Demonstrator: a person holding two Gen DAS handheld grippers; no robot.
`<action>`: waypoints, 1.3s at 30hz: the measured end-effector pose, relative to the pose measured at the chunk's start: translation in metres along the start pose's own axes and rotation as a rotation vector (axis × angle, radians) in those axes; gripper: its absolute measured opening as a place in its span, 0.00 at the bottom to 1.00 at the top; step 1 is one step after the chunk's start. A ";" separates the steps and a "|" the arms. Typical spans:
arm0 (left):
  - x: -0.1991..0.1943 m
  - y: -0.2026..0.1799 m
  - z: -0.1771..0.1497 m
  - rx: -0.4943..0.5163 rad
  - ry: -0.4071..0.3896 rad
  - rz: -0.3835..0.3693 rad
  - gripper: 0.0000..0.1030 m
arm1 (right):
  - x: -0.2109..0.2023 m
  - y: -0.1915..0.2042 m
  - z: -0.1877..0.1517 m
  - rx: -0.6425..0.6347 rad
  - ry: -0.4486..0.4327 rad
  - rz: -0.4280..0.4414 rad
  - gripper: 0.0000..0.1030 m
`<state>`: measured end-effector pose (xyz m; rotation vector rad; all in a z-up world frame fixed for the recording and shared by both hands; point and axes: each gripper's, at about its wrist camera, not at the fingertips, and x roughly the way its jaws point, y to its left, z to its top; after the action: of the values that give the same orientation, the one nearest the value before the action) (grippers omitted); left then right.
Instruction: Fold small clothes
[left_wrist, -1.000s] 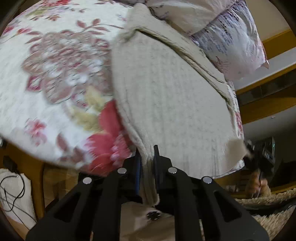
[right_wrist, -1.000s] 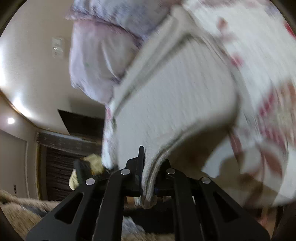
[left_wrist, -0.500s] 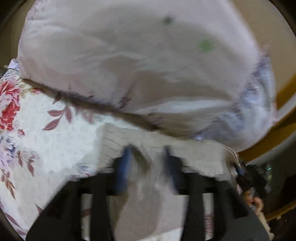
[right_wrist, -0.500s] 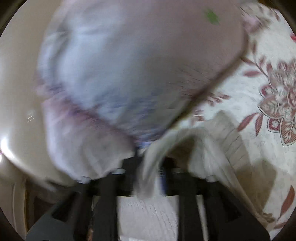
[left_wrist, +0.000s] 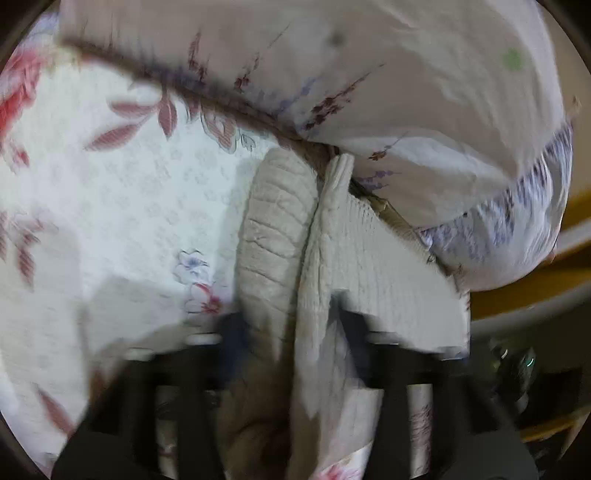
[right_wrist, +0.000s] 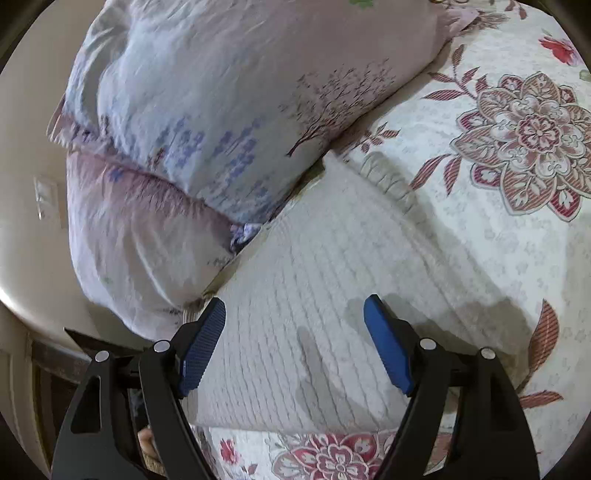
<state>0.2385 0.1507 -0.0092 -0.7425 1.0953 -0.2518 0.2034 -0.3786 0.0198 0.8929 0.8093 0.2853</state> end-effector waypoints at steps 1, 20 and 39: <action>0.002 -0.003 0.000 -0.044 -0.015 -0.009 0.17 | -0.003 -0.001 -0.001 -0.002 0.005 0.005 0.77; 0.103 -0.264 -0.053 0.060 0.156 -0.573 0.77 | -0.052 -0.039 0.070 0.022 -0.007 0.004 0.90; 0.151 -0.212 -0.082 0.283 0.193 -0.136 0.36 | 0.006 -0.032 0.042 0.020 0.206 0.074 0.30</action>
<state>0.2718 -0.1198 0.0016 -0.5468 1.1627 -0.5918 0.2351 -0.4195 0.0068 0.9231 0.9713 0.4400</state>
